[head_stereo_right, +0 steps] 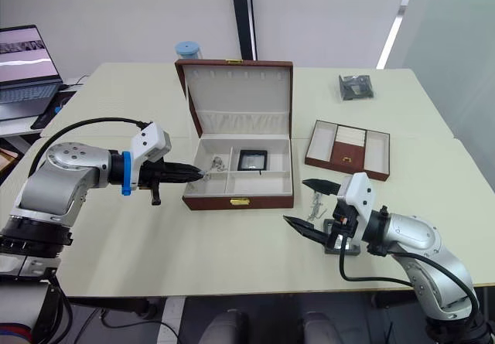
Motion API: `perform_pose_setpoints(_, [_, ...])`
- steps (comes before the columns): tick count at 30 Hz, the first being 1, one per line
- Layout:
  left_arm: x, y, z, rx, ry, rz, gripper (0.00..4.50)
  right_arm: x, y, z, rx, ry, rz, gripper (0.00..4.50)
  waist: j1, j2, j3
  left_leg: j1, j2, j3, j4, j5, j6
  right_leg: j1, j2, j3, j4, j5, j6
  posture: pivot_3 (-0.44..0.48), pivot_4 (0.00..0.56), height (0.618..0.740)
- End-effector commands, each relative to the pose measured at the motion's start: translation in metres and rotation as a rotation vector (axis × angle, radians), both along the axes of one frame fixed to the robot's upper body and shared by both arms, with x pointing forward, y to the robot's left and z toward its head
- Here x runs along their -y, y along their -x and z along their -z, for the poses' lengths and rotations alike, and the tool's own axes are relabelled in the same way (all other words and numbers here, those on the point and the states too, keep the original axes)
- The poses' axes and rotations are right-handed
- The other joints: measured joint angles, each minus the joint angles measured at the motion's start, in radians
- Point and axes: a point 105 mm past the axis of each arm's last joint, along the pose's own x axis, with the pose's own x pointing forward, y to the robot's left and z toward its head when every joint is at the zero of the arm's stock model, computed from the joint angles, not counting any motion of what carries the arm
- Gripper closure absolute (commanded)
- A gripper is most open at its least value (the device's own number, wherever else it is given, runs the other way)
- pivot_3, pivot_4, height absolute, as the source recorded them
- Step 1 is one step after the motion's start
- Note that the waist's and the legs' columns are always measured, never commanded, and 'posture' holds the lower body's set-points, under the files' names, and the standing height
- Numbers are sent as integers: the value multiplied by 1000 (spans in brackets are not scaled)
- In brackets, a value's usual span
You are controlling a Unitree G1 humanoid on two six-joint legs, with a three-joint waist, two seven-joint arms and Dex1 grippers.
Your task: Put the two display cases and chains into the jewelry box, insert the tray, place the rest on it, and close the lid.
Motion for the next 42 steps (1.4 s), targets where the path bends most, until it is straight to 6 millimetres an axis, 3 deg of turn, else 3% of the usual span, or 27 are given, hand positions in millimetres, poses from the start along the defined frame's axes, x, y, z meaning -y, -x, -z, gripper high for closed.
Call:
perform_pose_setpoints(1, [-2, 0, -6, 33, 8, 4, 4459, 0, 0, -11, 39, -7, -3, 0, 0, 0, 0, 0, 0, 0, 0, 0, 0, 0, 0, 0, 0, 0, 0, 0, 150, 740])
perform_pose_setpoints(4, [-3, 0, -4, 30, 12, -2, 4459, -1, 0, -11, 38, -7, -5, 0, 0, 0, 0, 0, 0, 0, 0, 0, 0, 0, 0, 0, 0, 0, 0, 0, 150, 740])
perform_pose_setpoints(18, [-6, 0, -2, 28, 32, -23, 34, 1, -1, -9, 26, -2, -4, 0, 0, 0, 0, 0, 0, 0, 0, 0, 0, 0, 0, 0, 0, 0, 0, 0, 150, 740])
perform_pose_setpoints(23, [-7, 3, -2, 20, 53, -40, 10, 4, -3, -8, 21, 3, 7, 0, -1, 0, 0, 0, 0, 0, 0, 0, 0, 0, 0, 0, 0, 0, 0, 0, 150, 740])
perform_pose_setpoints(28, [-18, 13, -4, -8, 111, -92, 10, 27, -13, -7, 14, 16, 80, 0, -1, 0, 0, 0, 0, 0, 0, 0, 0, 0, 0, 0, 0, 0, 0, 0, 150, 740])
perform_pose_setpoints(33, [-59, 30, 4, -19, 128, -282, 10, 72, -24, 0, -13, 39, 232, 0, -8, 0, 0, 0, 1, 0, 0, 0, 0, 0, -1, 0, 0, 0, 0, 0, 150, 740])
perform_pose_setpoints(42, [-106, 51, 19, 25, 143, -553, 10, 124, -33, 17, -72, 48, 402, 0, -15, 0, 0, 1, 1, -1, 0, 0, 0, 1, -2, -1, 1, 0, 0, 0, 150, 740])
